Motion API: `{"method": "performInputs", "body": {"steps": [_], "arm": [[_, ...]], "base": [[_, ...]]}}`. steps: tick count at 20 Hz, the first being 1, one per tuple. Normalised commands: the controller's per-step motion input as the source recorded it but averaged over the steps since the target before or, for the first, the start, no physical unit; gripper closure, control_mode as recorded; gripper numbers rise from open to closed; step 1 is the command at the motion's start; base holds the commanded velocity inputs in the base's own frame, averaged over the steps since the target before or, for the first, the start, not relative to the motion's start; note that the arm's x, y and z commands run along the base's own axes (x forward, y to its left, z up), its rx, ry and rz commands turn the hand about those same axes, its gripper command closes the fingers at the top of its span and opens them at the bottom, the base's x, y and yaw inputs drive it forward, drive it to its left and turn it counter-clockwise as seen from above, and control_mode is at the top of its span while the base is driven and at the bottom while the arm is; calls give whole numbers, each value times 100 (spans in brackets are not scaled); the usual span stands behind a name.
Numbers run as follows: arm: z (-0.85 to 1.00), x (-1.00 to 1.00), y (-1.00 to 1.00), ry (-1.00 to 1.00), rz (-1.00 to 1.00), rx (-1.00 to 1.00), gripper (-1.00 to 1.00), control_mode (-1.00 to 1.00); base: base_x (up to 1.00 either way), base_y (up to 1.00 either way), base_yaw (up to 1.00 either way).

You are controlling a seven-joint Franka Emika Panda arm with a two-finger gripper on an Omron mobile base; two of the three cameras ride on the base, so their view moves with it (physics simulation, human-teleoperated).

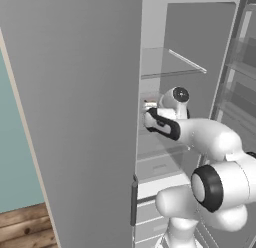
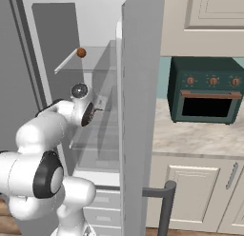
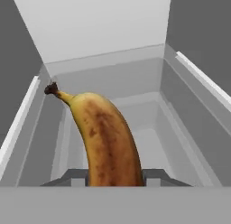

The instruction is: Pick up the banana and mango from the fridge and place one fruit on each plate on the dining counter.

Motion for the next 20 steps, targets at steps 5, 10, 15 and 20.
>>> {"method": "performInputs", "body": {"steps": [5,10,15,20], "arm": [[76,-59,-2,37,0,4,100,-100],[75,-61,0,36,-1,0,100,-100],[24,-95,0,10,-1,0,100,-100],[3,-100,6,-22,1,0,100,-100]], "base": [[0,0,0],[0,0,0],[0,0,0],[0,0,0]]}}
